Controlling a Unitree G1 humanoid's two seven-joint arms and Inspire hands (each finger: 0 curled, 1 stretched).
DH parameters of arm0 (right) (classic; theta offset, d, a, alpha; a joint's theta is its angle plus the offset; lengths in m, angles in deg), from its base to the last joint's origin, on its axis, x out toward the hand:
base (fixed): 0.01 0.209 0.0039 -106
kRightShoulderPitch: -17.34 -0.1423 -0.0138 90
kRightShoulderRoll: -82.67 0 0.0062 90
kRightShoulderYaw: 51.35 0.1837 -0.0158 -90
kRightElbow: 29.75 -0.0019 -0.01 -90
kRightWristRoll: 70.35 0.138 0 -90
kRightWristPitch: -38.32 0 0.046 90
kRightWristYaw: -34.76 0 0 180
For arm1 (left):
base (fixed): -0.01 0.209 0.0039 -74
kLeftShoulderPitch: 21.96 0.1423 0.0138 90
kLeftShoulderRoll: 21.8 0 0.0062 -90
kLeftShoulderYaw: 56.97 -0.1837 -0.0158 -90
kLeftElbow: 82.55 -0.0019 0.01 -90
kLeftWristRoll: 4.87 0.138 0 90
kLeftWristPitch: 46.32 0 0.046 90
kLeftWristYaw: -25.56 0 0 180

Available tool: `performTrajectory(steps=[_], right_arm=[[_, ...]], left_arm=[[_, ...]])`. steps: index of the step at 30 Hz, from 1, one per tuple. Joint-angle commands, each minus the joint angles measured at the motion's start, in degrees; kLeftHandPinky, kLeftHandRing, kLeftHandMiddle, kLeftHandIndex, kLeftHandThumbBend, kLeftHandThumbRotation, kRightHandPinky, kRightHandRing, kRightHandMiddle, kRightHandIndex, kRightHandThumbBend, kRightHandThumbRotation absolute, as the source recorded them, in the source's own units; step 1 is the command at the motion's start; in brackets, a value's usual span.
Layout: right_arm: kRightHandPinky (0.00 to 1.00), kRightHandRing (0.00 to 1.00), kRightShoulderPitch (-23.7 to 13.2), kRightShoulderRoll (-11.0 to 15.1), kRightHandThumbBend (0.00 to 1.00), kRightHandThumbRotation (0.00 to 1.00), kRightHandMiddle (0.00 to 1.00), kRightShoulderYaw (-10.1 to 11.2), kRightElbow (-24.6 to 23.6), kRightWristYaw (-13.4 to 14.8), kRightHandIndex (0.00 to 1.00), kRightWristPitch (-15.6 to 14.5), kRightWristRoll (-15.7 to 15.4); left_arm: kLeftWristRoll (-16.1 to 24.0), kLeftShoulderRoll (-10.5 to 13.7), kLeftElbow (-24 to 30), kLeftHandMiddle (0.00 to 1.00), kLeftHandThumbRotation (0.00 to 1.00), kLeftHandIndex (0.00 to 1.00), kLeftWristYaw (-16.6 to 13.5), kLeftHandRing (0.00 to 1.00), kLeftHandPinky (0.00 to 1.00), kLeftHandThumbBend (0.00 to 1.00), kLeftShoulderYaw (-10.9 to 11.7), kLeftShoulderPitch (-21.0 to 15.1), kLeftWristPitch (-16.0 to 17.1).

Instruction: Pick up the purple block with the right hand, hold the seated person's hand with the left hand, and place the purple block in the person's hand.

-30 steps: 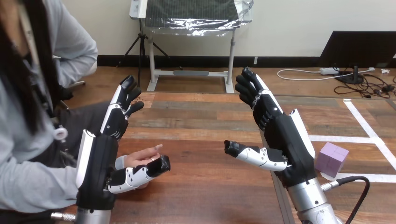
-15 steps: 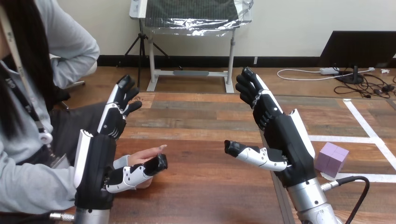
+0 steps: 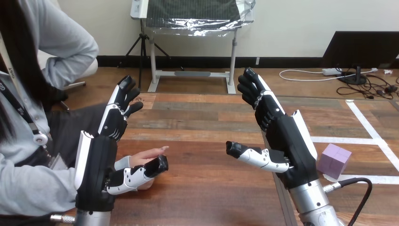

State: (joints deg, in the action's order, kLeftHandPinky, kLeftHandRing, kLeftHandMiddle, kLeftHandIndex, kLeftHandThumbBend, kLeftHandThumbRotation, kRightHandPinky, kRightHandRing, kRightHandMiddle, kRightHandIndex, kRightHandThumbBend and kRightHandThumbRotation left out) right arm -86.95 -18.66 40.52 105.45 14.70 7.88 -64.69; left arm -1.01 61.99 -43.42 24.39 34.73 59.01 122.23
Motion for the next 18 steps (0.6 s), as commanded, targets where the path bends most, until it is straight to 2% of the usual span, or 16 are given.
performTrajectory(steps=[1,10,14,18], right_arm=[[0.97,0.95,-1.99,0.25,1.00,0.42,0.95,0.09,-2.31,0.68,0.96,1.29,-0.30],[0.96,0.93,-3.15,1.13,1.00,0.41,0.94,0.93,-1.52,1.92,0.95,2.38,-1.40],[0.94,0.92,-4.31,2.43,1.00,0.42,0.93,1.73,-1.14,3.68,0.95,2.53,-3.37],[0.90,0.90,-5.86,3.71,1.00,0.43,0.92,2.40,-0.51,4.40,0.93,2.28,-3.77]], left_arm=[[-0.47,-0.44,0.77,0.94,0.63,0.94,0.10,0.91,0.83,1.00,1.06,-2.13,0.44],[-0.34,-0.48,0.85,0.94,0.63,0.94,0.06,0.91,0.83,1.00,1.30,-2.25,0.29],[-0.71,-0.44,0.82,0.94,0.63,0.93,0.30,0.91,0.83,1.00,1.18,-2.39,0.25],[-0.78,-0.53,0.85,0.94,0.63,0.93,0.34,0.91,0.83,1.00,1.21,-2.47,0.17]])
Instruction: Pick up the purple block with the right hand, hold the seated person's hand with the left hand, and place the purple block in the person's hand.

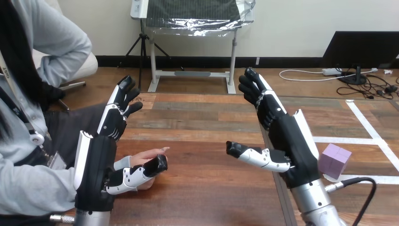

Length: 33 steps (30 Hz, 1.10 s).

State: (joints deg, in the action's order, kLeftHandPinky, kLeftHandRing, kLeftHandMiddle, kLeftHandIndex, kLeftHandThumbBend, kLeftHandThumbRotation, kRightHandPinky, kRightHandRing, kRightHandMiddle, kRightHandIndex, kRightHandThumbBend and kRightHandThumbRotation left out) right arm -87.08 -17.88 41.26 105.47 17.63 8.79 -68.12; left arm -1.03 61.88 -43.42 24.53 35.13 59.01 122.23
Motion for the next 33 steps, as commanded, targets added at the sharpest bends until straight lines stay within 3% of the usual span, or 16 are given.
performTrajectory(steps=[1,11,19,33], right_arm=[[0.90,0.90,-5.99,3.13,1.00,0.43,0.92,1.77,-0.41,1.59,0.93,1.35,-0.40],[0.86,0.90,-8.83,6.97,1.00,0.41,0.92,3.31,-0.76,4.12,0.92,-3.13,-1.28],[0.88,0.91,-11.50,10.20,1.00,0.41,0.92,4.19,0.96,6.15,0.92,-5.00,-2.57],[0.90,0.90,-16.06,15.11,1.00,0.39,0.88,6.00,6.20,5.86,0.91,-7.99,-1.18]], left_arm=[[-0.76,-0.43,0.85,0.94,0.63,0.93,0.23,0.91,0.83,1.00,0.81,-2.48,0.17],[-0.95,-0.68,1.07,0.93,0.63,0.93,0.17,0.90,0.83,1.00,0.99,-2.49,-0.05],[-1.30,-0.82,1.19,0.93,0.62,0.92,0.53,0.90,0.82,1.00,1.06,-2.43,-0.21],[-1.30,-1.12,1.20,0.92,0.62,0.92,0.70,0.89,0.81,1.00,1.81,-2.26,-0.11]])
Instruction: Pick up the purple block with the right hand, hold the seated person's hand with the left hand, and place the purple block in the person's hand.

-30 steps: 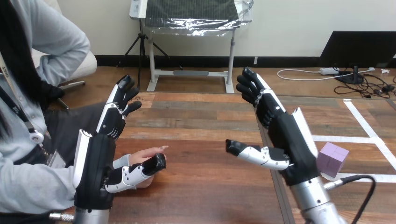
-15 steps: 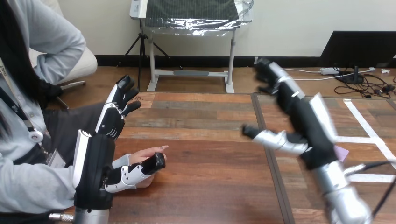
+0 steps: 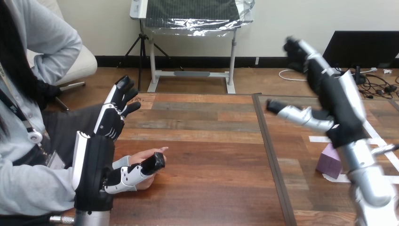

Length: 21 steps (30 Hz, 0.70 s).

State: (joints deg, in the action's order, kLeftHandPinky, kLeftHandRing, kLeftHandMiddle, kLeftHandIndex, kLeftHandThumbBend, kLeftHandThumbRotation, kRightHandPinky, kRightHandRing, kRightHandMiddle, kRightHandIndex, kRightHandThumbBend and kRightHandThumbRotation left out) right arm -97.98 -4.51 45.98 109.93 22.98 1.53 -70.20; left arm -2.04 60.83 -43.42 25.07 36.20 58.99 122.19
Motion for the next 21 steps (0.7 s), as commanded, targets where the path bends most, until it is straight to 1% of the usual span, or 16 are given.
performTrajectory(steps=[1,7,10,13,16,21], right_arm=[[0.90,0.90,-5.34,1.93,1.00,0.39,0.88,1.37,2.03,0.46,0.91,-0.80,0.94],[0.91,0.91,-6.59,3.62,1.00,0.38,0.87,2.09,3.70,0.56,0.91,-3.23,1.01],[0.91,0.91,-7.13,4.47,1.00,0.38,0.87,2.11,4.53,0.88,0.91,-3.27,0.39],[0.92,0.91,-7.72,5.35,1.00,0.37,0.87,2.17,5.31,1.15,0.90,-3.92,0.03],[0.92,0.91,-8.39,6.48,1.00,0.36,0.88,1.96,6.30,1.45,0.90,-4.63,-0.69],[0.92,0.90,-9.57,8.72,1.00,0.36,0.88,1.05,8.35,3.33,0.90,-5.90,-3.62]], left_arm=[[-0.25,-0.10,1.17,0.92,0.62,0.92,0.12,0.89,0.81,1.00,0.81,-2.24,-0.05],[-0.65,-0.10,1.05,0.92,0.62,0.91,0.34,0.89,0.81,1.00,0.81,-2.21,-0.05],[-0.68,-0.14,1.07,0.92,0.62,0.91,0.40,0.89,0.81,1.00,0.89,-2.20,-0.04],[-0.52,-0.24,1.15,0.92,0.62,0.91,0.26,0.89,0.81,1.00,1.13,-2.11,-0.13],[-0.60,-0.19,1.05,0.92,0.62,0.91,0.35,0.89,0.81,1.00,1.12,-2.14,-0.08],[-1.34,-0.13,1.00,0.92,0.62,0.91,0.86,0.89,0.81,1.00,0.75,-2.15,-0.14]])
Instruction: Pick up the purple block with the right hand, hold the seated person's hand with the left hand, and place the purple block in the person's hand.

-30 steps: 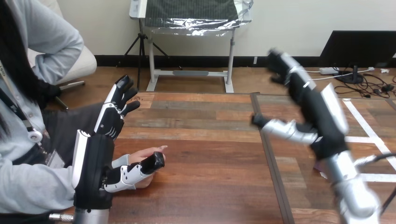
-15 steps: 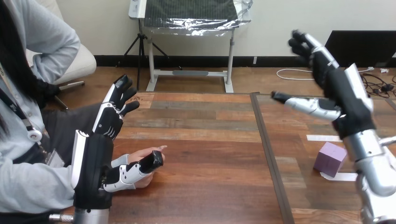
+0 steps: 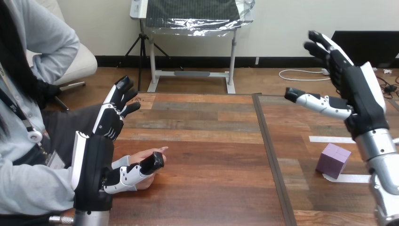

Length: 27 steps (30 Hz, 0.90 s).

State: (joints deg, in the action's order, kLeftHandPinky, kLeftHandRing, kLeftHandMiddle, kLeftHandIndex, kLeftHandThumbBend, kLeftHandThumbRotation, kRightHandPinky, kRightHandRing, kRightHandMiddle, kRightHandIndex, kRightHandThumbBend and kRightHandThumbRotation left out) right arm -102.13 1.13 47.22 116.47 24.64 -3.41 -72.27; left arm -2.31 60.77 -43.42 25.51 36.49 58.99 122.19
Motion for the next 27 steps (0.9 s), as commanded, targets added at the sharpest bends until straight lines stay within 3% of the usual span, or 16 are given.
performTrajectory(steps=[1,7,19,27], right_arm=[[0.92,0.90,-5.59,3.29,1.00,0.36,0.88,-0.25,2.09,1.87,0.90,-1.12,-1.88],[0.92,0.91,-6.95,5.36,1.00,0.39,0.88,-1.28,3.89,3.78,0.90,-4.57,-4.98],[0.90,0.92,-9.61,8.54,1.00,0.43,0.89,-3.23,7.02,4.92,0.89,-10.84,-8.97],[0.89,0.92,-11.32,10.64,1.00,0.46,0.89,-5.81,9.45,6.64,0.89,-14.41,-12.94]], left_arm=[[-1.24,-0.08,1.00,0.92,0.62,0.91,0.51,0.89,0.81,1.00,0.39,-2.15,-0.17],[-1.49,-0.16,0.88,0.92,0.61,0.91,0.79,0.89,0.81,1.00,0.48,-2.23,0.12],[-1.70,-0.21,1.21,0.92,0.62,0.91,1.11,0.89,0.81,1.00,0.59,-2.05,0.16],[-1.49,-0.30,1.66,0.93,0.61,0.91,1.15,0.89,0.81,1.00,0.78,-1.79,-0.16]])
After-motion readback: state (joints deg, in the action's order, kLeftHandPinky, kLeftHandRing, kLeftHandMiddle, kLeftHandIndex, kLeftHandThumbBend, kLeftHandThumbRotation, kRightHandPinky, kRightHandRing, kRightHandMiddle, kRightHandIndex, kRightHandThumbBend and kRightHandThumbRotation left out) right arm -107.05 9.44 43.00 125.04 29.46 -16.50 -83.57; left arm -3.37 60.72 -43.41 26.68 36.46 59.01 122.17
